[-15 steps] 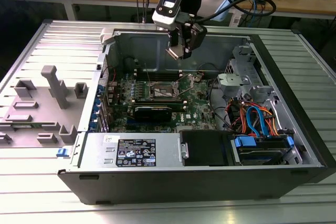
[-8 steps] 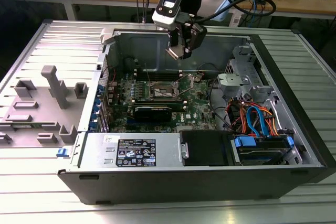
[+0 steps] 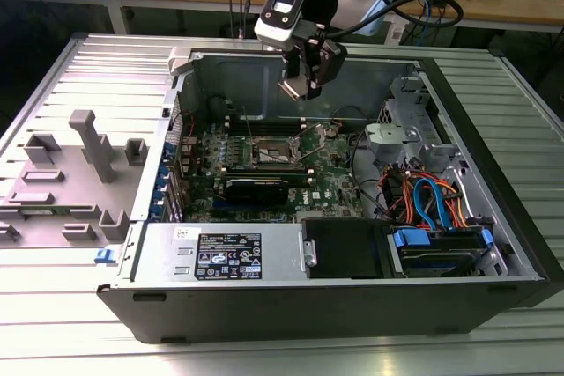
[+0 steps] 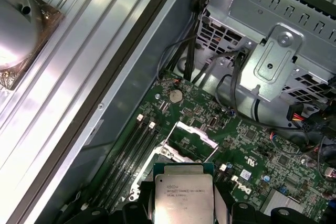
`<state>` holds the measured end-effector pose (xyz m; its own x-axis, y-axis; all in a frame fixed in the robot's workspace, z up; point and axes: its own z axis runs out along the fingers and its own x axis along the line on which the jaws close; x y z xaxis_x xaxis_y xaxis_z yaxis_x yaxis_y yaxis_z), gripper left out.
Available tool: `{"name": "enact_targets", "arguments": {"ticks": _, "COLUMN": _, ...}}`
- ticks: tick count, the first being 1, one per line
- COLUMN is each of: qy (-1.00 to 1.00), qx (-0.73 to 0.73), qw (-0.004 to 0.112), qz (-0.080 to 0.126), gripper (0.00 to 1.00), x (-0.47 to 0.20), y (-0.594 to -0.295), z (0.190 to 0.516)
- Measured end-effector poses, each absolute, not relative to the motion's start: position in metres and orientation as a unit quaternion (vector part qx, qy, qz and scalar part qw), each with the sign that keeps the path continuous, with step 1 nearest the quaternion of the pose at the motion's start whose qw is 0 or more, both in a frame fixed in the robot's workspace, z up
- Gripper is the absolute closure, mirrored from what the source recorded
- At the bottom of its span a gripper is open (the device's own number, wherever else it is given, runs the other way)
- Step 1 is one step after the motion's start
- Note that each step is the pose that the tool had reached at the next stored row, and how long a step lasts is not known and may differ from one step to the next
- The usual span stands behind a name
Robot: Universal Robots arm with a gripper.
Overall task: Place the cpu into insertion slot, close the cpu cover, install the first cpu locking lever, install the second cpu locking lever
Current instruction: 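Place the cpu into insertion slot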
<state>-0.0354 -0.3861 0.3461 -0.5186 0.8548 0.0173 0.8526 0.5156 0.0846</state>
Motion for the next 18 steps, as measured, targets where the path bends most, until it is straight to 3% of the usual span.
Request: {"name": "enact_targets", "arguments": {"ticks": 18, "qy": 0.861, "qx": 0.506, "qw": 0.014, "qz": 0.041, "gripper": 0.46, "x": -0.0355, "y": -0.3864, "z": 0.3447}}
